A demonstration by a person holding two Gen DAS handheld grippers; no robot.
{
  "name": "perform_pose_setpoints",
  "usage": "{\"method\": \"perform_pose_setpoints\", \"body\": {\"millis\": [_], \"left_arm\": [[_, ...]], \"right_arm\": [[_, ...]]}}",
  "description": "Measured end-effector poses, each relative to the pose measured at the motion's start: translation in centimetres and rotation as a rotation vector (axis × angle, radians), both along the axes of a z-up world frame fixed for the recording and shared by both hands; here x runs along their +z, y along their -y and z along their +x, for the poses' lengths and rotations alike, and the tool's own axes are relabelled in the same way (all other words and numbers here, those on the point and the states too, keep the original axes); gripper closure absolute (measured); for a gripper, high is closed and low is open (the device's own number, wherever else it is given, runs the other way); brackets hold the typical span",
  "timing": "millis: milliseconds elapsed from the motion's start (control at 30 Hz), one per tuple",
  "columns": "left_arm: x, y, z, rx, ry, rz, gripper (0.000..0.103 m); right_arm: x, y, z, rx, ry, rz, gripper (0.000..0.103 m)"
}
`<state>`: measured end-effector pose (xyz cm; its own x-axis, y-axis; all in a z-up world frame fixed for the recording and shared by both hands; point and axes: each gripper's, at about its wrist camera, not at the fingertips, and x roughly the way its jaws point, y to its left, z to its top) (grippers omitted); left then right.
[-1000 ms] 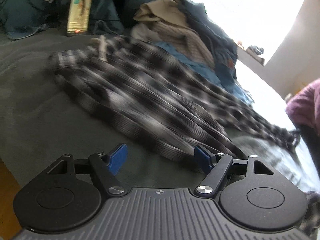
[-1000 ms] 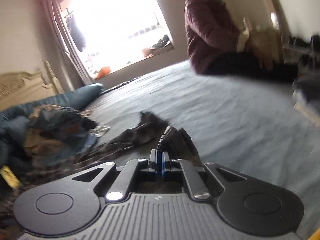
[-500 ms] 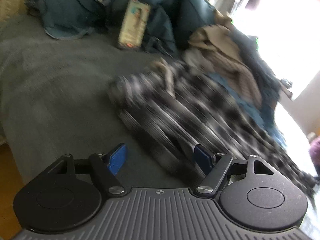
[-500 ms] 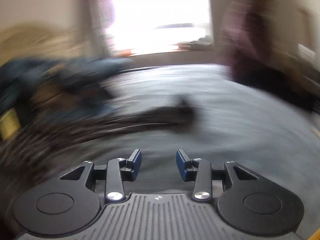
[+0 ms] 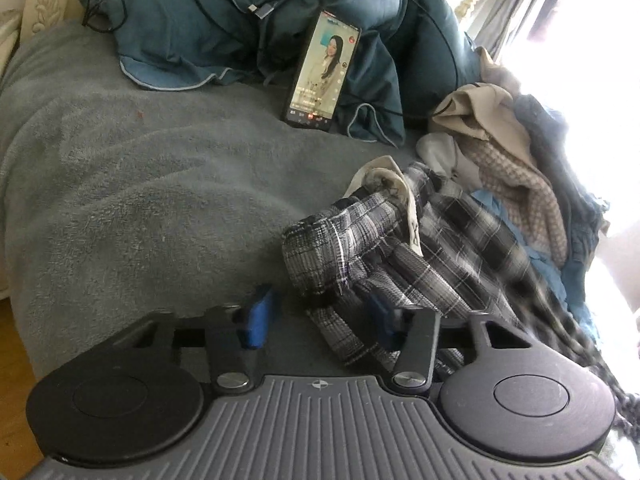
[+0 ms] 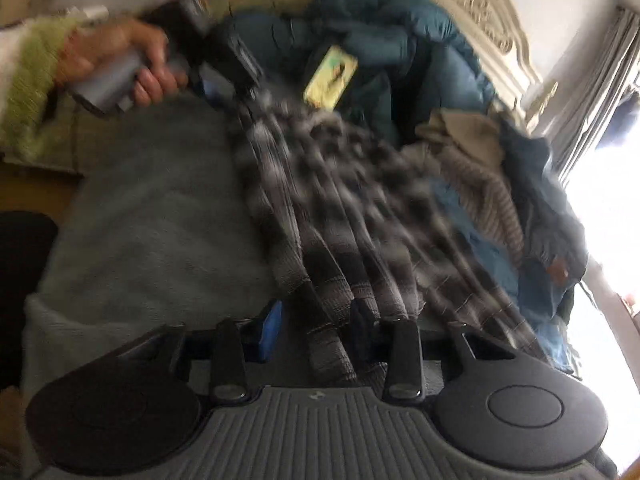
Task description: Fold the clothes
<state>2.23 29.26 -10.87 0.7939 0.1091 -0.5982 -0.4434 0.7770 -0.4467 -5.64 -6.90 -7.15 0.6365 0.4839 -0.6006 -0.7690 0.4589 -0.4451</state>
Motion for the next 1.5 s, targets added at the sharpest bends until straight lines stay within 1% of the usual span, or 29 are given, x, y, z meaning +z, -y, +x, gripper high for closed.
{"method": "perform_pose_setpoints", "body": {"millis": [33, 100, 133, 233, 300, 367, 433, 467, 533, 600, 733, 800, 867, 900, 933, 967, 1000, 1033, 1067, 1100, 1133, 1200, 1233, 1300, 1333, 1367, 1433, 1467, 1500], "left_arm": [[-0.1, -0.1, 0.1, -0.006, 0.005, -0.010, 0.083], [-0.1, -0.4, 0.4, -0.026, 0.004, -0.023, 0.088], [0.1, -0.5, 0.5, -0.033, 0.006, -0.018, 0.091], [1.8, -1.2, 0.2, -0.053, 0.034, -0.009, 0.092], [2.9, -1.8, 0.0, -0.057, 0.053, -0.012, 0.092], [3.8, -2.6, -0.2, -0.058, 0.056, -0.015, 0.092], [3.7, -3.4, 0.1, -0.069, 0.027, -0.013, 0.092], [3.2, -3.7, 0.4, -0.077, -0.001, -0.014, 0.092], [2.0, -4.4, 0.9, -0.082, -0.051, -0.042, 0.093], [1.0, -5.0, 1.0, -0.085, -0.081, -0.074, 0.093], [1.6, -5.8, 0.0, -0.102, -0.041, -0.074, 0.092], [1.0, -6.1, 0.1, -0.119, -0.055, -0.078, 0.092], [0.1, -6.2, 0.4, -0.142, -0.069, -0.077, 0.088], [-0.2, -6.3, 0.3, -0.152, -0.066, -0.077, 0.087], [-0.3, -6.4, -0.1, -0.159, -0.045, -0.076, 0.085], [-0.1, -6.4, -0.5, -0.160, -0.030, -0.071, 0.082], [0.0, -6.4, -0.9, -0.157, -0.021, -0.065, 0.077], [0.2, -6.5, -1.4, -0.152, -0.011, -0.059, 0.074], [0.4, -6.5, -1.9, -0.142, 0.000, -0.053, 0.072], [0.7, -6.5, -2.4, -0.125, 0.014, -0.041, 0.068], [1.0, -6.3, -3.2, -0.092, 0.035, -0.018, 0.064], [1.7, -6.0, -4.7, -0.027, 0.076, 0.027, 0.063], [2.0, -5.7, -5.4, 0.004, 0.107, 0.051, 0.062], [2.8, -5.0, -6.8, 0.046, 0.199, 0.094, 0.059], [3.1, -4.5, -7.1, 0.030, 0.227, 0.090, 0.059], [3.3, -4.0, -7.0, -0.008, 0.248, 0.082, 0.059], [3.4, -2.6, -6.4, -0.107, 0.265, 0.071, 0.058], [3.3, -1.9, -6.0, -0.148, 0.259, 0.075, 0.058], [2.7, -1.2, -5.4, -0.171, 0.227, 0.095, 0.058]], "right_arm": [[-0.2, -0.4, 0.6, -0.011, -0.012, -0.016, 0.097], [0.5, -0.6, 0.5, -0.025, -0.029, 0.001, 0.099], [1.2, -0.3, 0.0, -0.024, -0.010, 0.013, 0.099], [4.4, -0.2, -0.9, -0.026, 0.009, 0.068, 0.099], [6.4, -0.3, -1.1, -0.010, -0.045, 0.127, 0.099], [7.6, -0.3, -1.7, 0.042, -0.134, 0.181, 0.099], [6.9, -1.1, -2.3, 0.094, -0.226, 0.187, 0.099], [6.4, -1.5, -2.6, 0.117, -0.267, 0.186, 0.099], [4.4, -2.8, -3.2, 0.146, -0.291, 0.125, 0.099], [3.3, -3.4, -3.6, 0.162, -0.303, 0.100, 0.099], [3.7, -3.4, -3.4, 0.184, -0.343, 0.145, 0.099], [2.7, -3.5, -2.8, 0.178, -0.389, 0.145, 0.099], [0.9, -4.0, -2.4, 0.159, -0.424, 0.115, 0.099], [0.1, -4.3, -2.4, 0.146, -0.418, 0.092, 0.097], [-0.7, -4.5, -2.5, 0.135, -0.411, 0.072, 0.095], [-0.8, -4.6, -2.8, 0.138, -0.397, 0.066, 0.088], [-0.7, -4.6, -3.2, 0.147, -0.391, 0.069, 0.081], [-0.6, -4.6, -3.7, 0.161, -0.391, 0.074, 0.065], [-0.4, -4.6, -4.3, 0.180, -0.384, 0.077, 0.060], [-0.2, -4.6, -5.2, 0.202, -0.353, 0.067, 0.054], [-0.2, -4.7, -6.1, 0.223, -0.312, 0.043, 0.052], [-0.1, -4.7, -7.3, 0.260, -0.250, 0.006, 0.052], [0.1, -4.6, -7.5, 0.265, -0.241, 0.007, 0.052], [0.7, -4.6, -6.9, 0.246, -0.259, 0.049, 0.052], [1.0, -4.6, -6.6, 0.235, -0.270, 0.072, 0.052], [1.2, -4.6, -6.2, 0.219, -0.289, 0.101, 0.053], [1.4, -4.9, -5.3, 0.182, -0.341, 0.160, 0.053], [1.3, -5.1, -4.9, 0.162, -0.372, 0.189, 0.053], [1.0, -5.4, -4.7, 0.140, -0.402, 0.211, 0.053]]}}
